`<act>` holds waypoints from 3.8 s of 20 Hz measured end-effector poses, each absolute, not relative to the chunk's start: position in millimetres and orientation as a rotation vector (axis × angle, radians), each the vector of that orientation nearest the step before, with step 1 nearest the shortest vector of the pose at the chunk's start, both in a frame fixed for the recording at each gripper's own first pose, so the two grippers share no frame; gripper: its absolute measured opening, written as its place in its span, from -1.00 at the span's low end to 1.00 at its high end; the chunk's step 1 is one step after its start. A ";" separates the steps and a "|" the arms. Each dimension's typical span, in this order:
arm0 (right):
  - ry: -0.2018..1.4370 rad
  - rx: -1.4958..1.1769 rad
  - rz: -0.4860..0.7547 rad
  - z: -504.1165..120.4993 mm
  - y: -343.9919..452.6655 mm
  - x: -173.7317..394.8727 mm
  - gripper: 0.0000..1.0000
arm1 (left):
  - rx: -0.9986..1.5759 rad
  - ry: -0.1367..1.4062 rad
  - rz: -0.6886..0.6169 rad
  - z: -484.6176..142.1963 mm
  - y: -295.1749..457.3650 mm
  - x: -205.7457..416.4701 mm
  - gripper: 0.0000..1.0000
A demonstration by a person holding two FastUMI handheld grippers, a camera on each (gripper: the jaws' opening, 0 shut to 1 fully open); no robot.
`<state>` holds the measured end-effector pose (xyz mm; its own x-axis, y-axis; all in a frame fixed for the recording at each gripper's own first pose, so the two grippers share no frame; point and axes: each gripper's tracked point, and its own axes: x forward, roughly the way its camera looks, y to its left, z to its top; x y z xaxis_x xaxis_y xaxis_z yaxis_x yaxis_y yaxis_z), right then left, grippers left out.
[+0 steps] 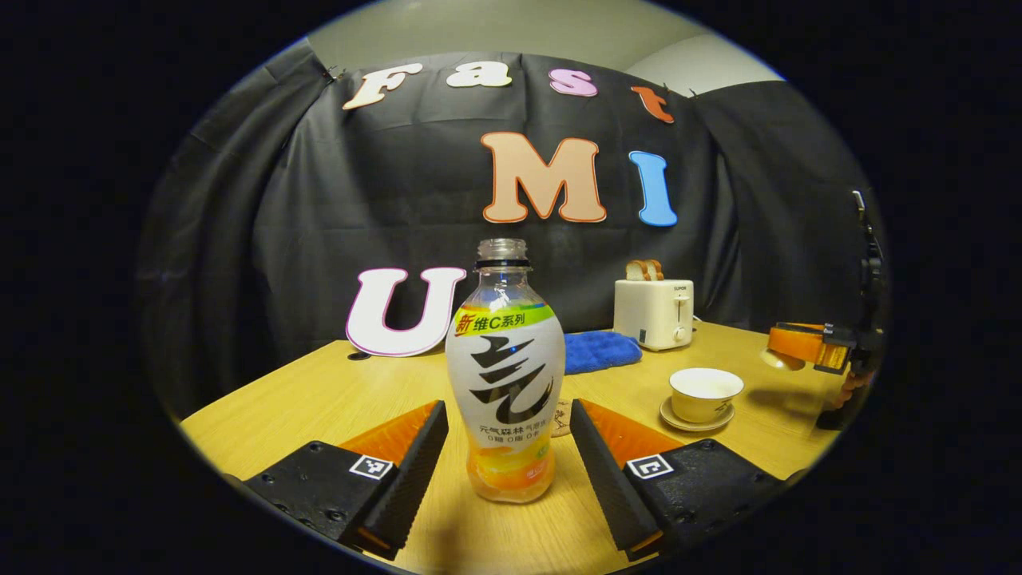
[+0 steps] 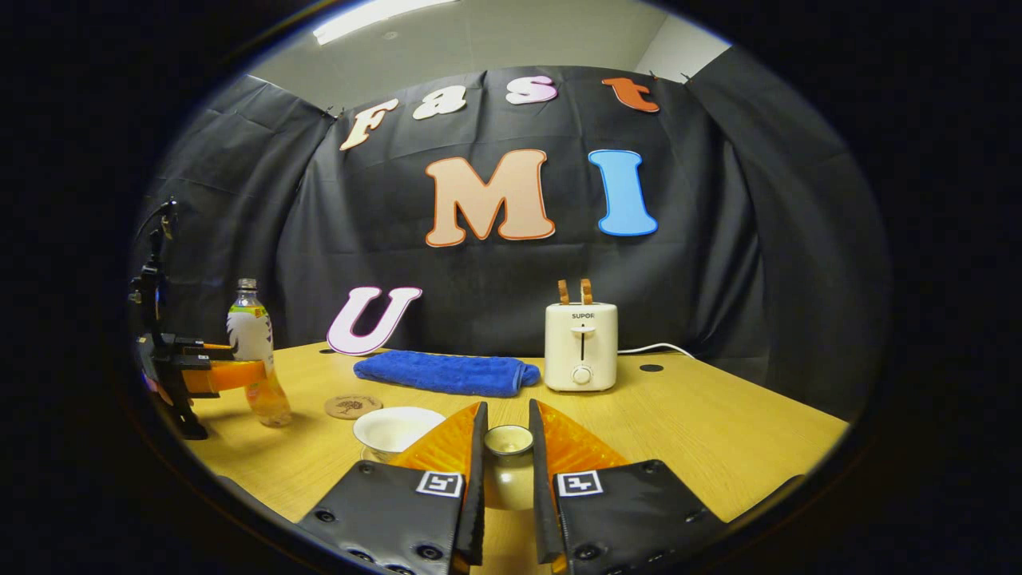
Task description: Open the teacup lid with one hand, grasp the water bottle and pour water into the teacup with the other hand; after pouring, place the water bottle on the coaster and then close the teacup lid.
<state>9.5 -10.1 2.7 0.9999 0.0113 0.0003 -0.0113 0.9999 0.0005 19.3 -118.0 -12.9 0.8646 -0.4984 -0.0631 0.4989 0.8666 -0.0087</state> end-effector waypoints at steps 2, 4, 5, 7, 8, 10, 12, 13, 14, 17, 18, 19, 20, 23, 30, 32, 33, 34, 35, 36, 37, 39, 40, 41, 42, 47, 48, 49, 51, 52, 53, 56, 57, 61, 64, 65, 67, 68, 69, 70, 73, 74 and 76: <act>0.000 0.000 0.011 2.2 -11.5 6.8 -0.43 | 0.011 0.087 -0.516 -16.3 -121.9 28.2 0.80; 0.000 0.000 0.012 2.3 -13.8 5.6 -0.44 | 0.014 0.099 -0.509 -17.8 -124.6 33.9 0.80; 0.000 0.000 0.011 2.3 -15.1 5.8 -0.46 | 0.020 0.107 -0.507 -19.2 -126.1 36.1 0.80; 0.002 0.000 0.007 2.2 -17.6 4.8 -0.46 | 0.029 0.125 -0.498 -22.7 -126.8 41.4 0.80; 0.003 0.000 0.005 2.4 -19.1 4.5 -0.46 | 0.031 0.134 -0.494 -24.2 -127.6 42.6 0.80; 0.003 0.000 0.003 2.3 -21.5 4.6 -0.46 | 0.033 0.142 -0.481 -25.4 -127.6 46.9 0.79; 0.003 0.000 0.002 2.1 -22.6 3.2 -0.46 | 0.041 0.145 -0.462 -25.1 -127.3 49.5 0.44; 0.003 0.000 0.001 1.8 -24.1 4.2 -0.46 | 0.044 0.149 -0.451 -27.5 -127.4 53.3 0.39; 0.003 0.000 -0.001 2.2 -25.3 3.8 -0.44 | 0.050 0.156 -0.449 -28.1 -127.7 51.4 0.37; 0.003 0.000 -0.012 1.5 -31.4 4.9 -0.40 | 0.067 0.162 -0.449 -29.1 -130.4 50.9 0.22; 0.003 -0.001 -0.017 2.4 -34.2 5.3 -0.43 | 0.085 0.164 -0.442 -30.0 -130.7 50.7 0.21; 0.003 -0.001 -0.024 2.5 -37.5 5.1 -0.43 | 0.113 0.165 -0.437 -29.1 -132.5 50.4 0.17; 0.002 -0.001 -0.032 3.0 -41.3 6.0 -0.40 | 0.149 0.169 -0.418 -29.0 -131.6 51.3 0.14; 0.002 -0.002 -0.051 2.9 -51.8 7.2 -0.42 | 0.296 0.167 -0.361 -24.0 -130.0 55.1 0.05; 0.000 -0.002 -0.090 3.7 -70.3 7.0 -0.46 | 0.765 0.043 -0.261 12.4 -137.7 56.9 0.05; 0.000 -0.003 -0.093 3.7 -73.3 7.4 -0.43 | 0.918 0.014 -0.263 13.4 -140.9 51.5 0.05; 0.000 -0.002 -0.094 3.6 -74.1 7.9 -0.43 | 0.990 0.008 -0.272 13.3 -146.2 47.7 0.02; -0.001 -0.002 -0.097 4.1 -75.9 7.7 -0.43 | 1.055 -0.001 -0.280 12.7 -150.7 45.8 0.02; -0.001 -0.003 -0.100 3.8 -77.7 7.9 -0.41 | 1.112 -0.013 -0.284 12.3 -156.2 45.2 0.03; -0.002 -0.003 -0.103 4.9 -79.1 7.3 -0.43 | 1.166 -0.023 -0.285 10.7 -157.0 44.5 0.02; -0.001 -0.003 -0.105 4.3 -80.2 7.3 -0.43 | 1.217 -0.032 -0.287 10.3 -158.7 42.7 0.02; -0.002 -0.003 -0.110 4.0 -82.3 8.1 -0.41 | 1.300 -0.040 -0.290 6.8 -159.9 42.8 0.02; -0.002 -0.003 -0.111 4.1 -83.0 8.2 -0.43 | 1.337 -0.038 -0.292 5.8 -159.2 43.5 0.02; -0.002 -0.003 -0.111 4.8 -83.0 7.9 -0.41 | 1.371 -0.039 -0.296 4.0 -159.5 44.1 0.03; -0.003 -0.004 -0.111 4.7 -83.2 8.1 -0.43 | 1.396 -0.044 -0.303 2.4 -161.8 45.0 0.02; -0.003 -0.003 -0.111 3.5 -83.3 9.0 -0.43 | 1.523 -0.060 -0.302 -1.4 -160.5 52.7 0.02; -0.003 -0.004 -0.111 3.6 -83.4 8.7 -0.43 | 1.540 -0.059 -0.306 -0.3 -161.0 52.3 0.03; -0.003 -0.003 -0.111 3.6 -83.5 8.7 -0.43 | 1.555 -0.059 -0.313 -0.7 -162.9 52.2 0.02; -0.003 -0.004 -0.111 3.7 -83.5 8.7 -0.43 | 1.582 -0.051 -0.321 -0.8 -163.4 51.0 0.02; -0.003 -0.004 -0.111 3.5 -83.6 8.8 -0.43 | 1.611 -0.052 -0.324 -0.4 -164.1 50.9 0.03; -0.003 -0.003 -0.111 4.1 -83.6 9.1 -0.40 | 1.633 -0.061 -0.324 -0.3 -165.0 51.3 0.03; -0.003 -0.003 -0.111 3.4 -83.7 9.1 -0.43 | 1.676 -0.072 -0.321 -0.9 -167.5 55.7 0.04; -0.003 -0.003 -0.111 3.9 -83.6 9.1 -0.41 | 1.686 -0.070 -0.323 0.8 -167.2 55.0 0.03; -0.003 -0.003 -0.110 3.6 -84.2 8.7 -0.46 | 1.744 -0.074 -0.328 1.7 -169.6 54.9 0.03; -0.003 -0.003 -0.110 3.5 -84.0 9.2 -0.41 | 1.777 -0.071 -0.334 1.8 -170.9 55.8 0.02; -0.003 -0.003 -0.110 3.7 -83.9 9.3 -0.40 | 1.791 -0.069 -0.334 1.6 -169.4 55.1 0.03; -0.003 -0.003 -0.110 3.7 -83.9 8.9 -0.43 | 1.817 -0.066 -0.338 0.8 -169.3 55.1 0.03; -0.003 -0.003 -0.110 3.6 -83.9 9.3 -0.43 | 1.830 -0.067 -0.342 0.7 -169.8 54.9 0.04; -0.003 -0.004 -0.110 3.4 -84.0 9.0 -0.41 | 1.843 -0.068 -0.342 1.8 -170.2 54.5 0.05; -0.003 -0.003 -0.110 3.8 -83.9 8.9 -0.43 | 1.854 -0.070 -0.346 1.8 -170.9 55.1 0.04; -0.003 -0.003 -0.110 4.1 -83.8 8.8 -0.41 | 1.880 -0.077 -0.346 4.0 -172.0 53.6 0.04; -0.003 -0.004 -0.110 3.6 -83.9 9.3 -0.43 | 1.891 -0.076 -0.349 4.5 -173.0 54.2 0.04; -0.003 -0.004 -0.110 3.8 -83.9 8.8 -0.41 | 1.915 -0.073 -0.361 5.0 -173.6 55.8 0.04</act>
